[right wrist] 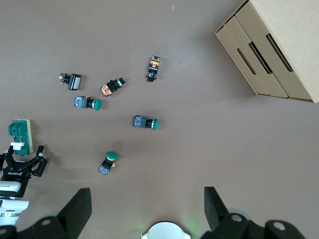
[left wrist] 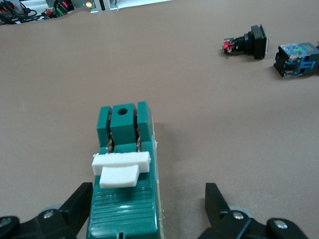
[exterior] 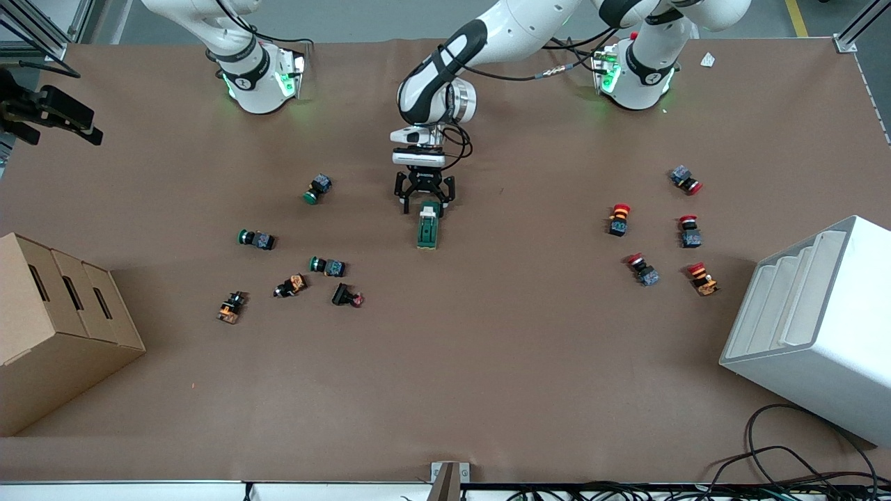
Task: Close load switch with both arms
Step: 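Lower the left gripper onto the green switch body and hold it, then reach the right gripper toward the white lever of the switch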
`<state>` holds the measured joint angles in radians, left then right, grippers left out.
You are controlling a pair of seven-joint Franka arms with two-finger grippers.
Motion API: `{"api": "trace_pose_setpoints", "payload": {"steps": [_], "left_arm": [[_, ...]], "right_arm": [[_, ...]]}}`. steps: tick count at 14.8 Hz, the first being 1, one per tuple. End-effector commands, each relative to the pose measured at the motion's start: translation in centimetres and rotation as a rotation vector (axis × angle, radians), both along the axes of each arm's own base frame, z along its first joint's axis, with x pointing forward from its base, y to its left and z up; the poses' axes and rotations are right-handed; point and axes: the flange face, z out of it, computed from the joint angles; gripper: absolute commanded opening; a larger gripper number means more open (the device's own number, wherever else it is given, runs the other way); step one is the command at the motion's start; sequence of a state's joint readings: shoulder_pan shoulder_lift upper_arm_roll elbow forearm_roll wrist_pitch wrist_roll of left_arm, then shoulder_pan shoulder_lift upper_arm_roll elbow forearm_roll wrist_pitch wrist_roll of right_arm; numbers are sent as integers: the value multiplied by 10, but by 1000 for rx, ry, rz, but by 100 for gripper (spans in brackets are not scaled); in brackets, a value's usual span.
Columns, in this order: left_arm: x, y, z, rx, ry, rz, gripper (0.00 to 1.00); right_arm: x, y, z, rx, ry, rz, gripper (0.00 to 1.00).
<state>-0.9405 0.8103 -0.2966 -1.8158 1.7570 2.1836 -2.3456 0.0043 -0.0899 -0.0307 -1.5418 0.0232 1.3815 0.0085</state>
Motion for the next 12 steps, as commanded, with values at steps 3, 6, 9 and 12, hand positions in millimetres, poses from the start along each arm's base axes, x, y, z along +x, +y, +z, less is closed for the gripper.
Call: {"api": "trace_pose_setpoints", "payload": {"steps": [3, 6, 9, 12], "left_arm": [[-15, 28, -19, -38, -77, -13, 99], [-23, 30, -22, -43, -105, -7, 99], [-31, 36, -29, -50, -133, 12, 99], [-41, 36, -38, -65, -145, 22, 99]], "right_arm": [[32, 1, -49, 4, 94, -1, 100], [36, 22, -55, 41, 102, -135, 100], [37, 87, -80, 38, 116, -294, 100], [29, 174, -119, 44, 104, -481, 100]]}}
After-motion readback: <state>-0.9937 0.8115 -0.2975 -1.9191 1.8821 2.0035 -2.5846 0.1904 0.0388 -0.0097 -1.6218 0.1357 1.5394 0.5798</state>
